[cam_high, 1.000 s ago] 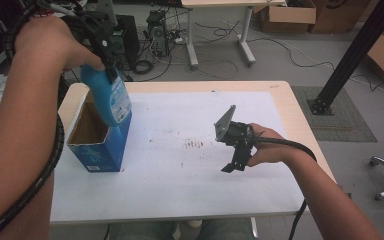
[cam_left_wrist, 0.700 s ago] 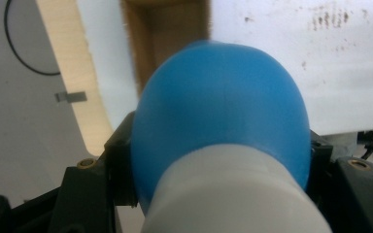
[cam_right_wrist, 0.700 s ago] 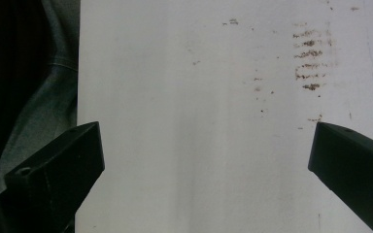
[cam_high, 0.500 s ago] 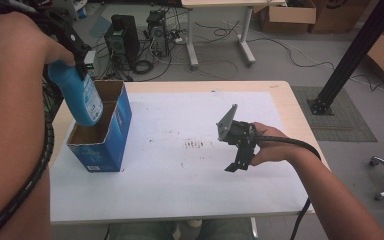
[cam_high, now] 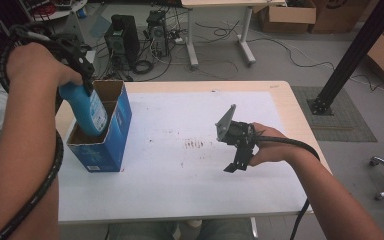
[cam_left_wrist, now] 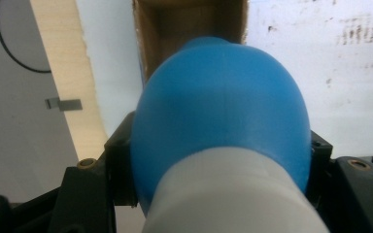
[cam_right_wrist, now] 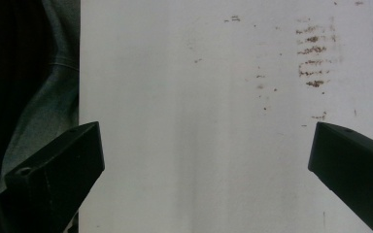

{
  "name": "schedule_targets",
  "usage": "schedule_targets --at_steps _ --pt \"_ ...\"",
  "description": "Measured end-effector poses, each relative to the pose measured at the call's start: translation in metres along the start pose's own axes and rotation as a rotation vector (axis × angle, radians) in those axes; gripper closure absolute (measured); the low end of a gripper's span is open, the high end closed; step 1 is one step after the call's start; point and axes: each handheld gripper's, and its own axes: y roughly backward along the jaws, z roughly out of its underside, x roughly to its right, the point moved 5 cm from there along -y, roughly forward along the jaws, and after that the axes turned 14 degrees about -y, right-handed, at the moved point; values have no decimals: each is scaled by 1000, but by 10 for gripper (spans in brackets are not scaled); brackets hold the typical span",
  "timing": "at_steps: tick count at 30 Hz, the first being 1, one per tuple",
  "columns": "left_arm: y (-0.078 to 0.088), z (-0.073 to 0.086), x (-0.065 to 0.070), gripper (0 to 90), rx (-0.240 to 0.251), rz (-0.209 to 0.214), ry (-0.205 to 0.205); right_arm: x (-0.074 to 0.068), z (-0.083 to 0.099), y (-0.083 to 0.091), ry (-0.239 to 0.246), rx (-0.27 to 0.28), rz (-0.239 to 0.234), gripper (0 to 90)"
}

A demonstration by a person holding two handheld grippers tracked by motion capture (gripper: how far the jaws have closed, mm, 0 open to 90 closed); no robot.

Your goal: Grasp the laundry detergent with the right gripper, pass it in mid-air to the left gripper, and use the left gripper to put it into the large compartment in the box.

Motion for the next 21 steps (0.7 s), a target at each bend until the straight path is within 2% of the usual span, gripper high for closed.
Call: schedule_targets --at_steps 8,15,21 --pt "-35 -4 -5 381 -10 0 3 0 0 -3 -4 -3 -8 0" --pt "-67 -8 -8 381 -18 18 -7 0 1 -6 -4 -3 -12 0" --pt "-91 -11 -8 381 -18 8 -9 0 3 -7 -7 -2 -15 0"
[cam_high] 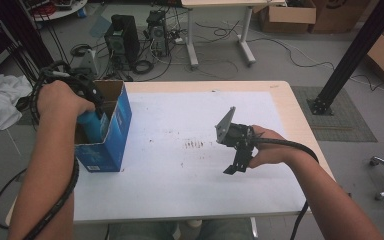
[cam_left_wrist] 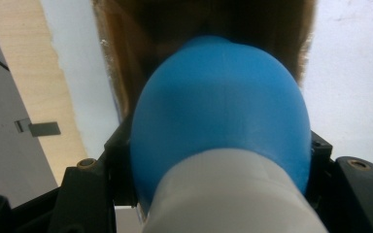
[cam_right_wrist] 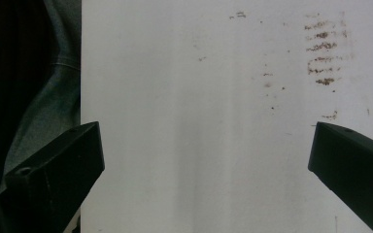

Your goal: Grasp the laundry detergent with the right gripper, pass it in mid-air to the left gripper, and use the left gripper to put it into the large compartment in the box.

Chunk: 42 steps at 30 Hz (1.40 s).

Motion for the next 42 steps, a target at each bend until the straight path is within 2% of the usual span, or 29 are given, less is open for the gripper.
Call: schedule_targets --at_steps 9,19,21,23,24,29,37,42 --pt "-27 0 -3 381 -21 10 -9 0 2 0 -8 1 0 0" --pt "-50 -1 -3 381 -28 -5 -19 -2 1 -4 -8 -1 -11 0" --pt "-51 -2 -4 381 -12 -3 -19 -2 1 -5 -7 0 -10 0" --pt "-51 -1 -5 381 -16 2 -24 -2 1 -5 -9 0 -13 0" --pt "-51 -1 -5 380 0 -1 -29 -2 1 -5 -9 -1 -13 0" --pt "-52 0 -5 380 -22 4 -23 -3 -1 -7 -8 1 -15 0" --pt "-54 1 -3 370 -20 12 -14 -5 -7 -7 1 3 -17 0" --pt "-52 2 -3 331 -27 2 -19 -6 -7 -7 2 5 -17 0"
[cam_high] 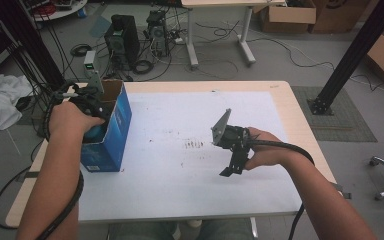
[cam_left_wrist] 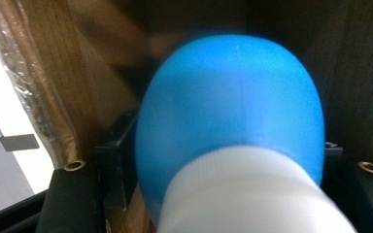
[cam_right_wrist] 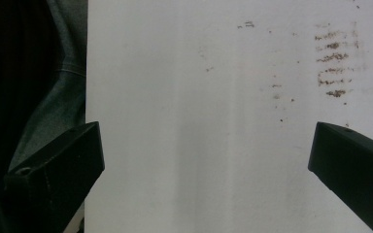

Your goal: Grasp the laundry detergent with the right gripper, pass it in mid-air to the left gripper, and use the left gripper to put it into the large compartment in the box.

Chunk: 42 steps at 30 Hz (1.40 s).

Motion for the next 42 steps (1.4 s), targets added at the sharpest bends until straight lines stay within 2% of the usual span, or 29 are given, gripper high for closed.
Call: schedule_targets --at_steps 11,16,23,32,35,42 --pt "11 -2 5 304 14 -50 -5 -1 0 0 3 6 -1 0" --pt "22 -3 6 272 25 -73 -26 -1 -2 0 9 11 -2 0" --pt "38 1 7 216 42 -68 -35 -3 -4 0 15 17 -3 0" --pt "56 4 11 196 55 -68 -49 -3 -3 0 11 18 -3 0" --pt "60 4 13 164 60 -66 -72 -3 -3 0 11 19 -3 0" --pt "75 4 20 150 65 -84 -119 -3 -4 0 11 17 -5 0"
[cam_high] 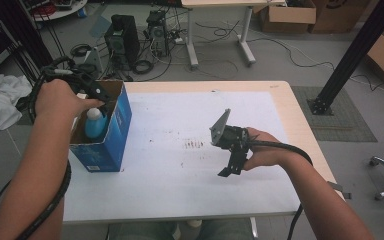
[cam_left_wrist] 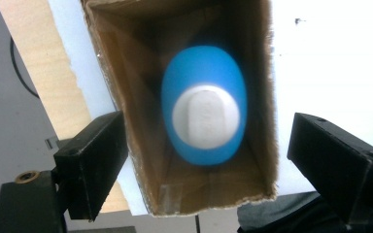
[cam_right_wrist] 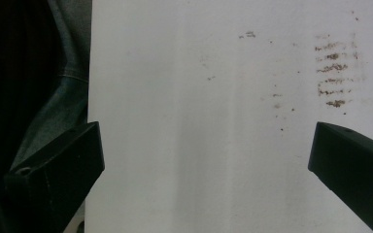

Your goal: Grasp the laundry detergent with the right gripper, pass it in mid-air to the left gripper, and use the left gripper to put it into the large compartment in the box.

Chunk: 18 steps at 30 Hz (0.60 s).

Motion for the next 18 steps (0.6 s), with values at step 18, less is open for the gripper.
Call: schedule_targets --at_steps 18 --pt "34 -23 39 45 28 -20 -175 2 1 -2 -16 0 -6 0"
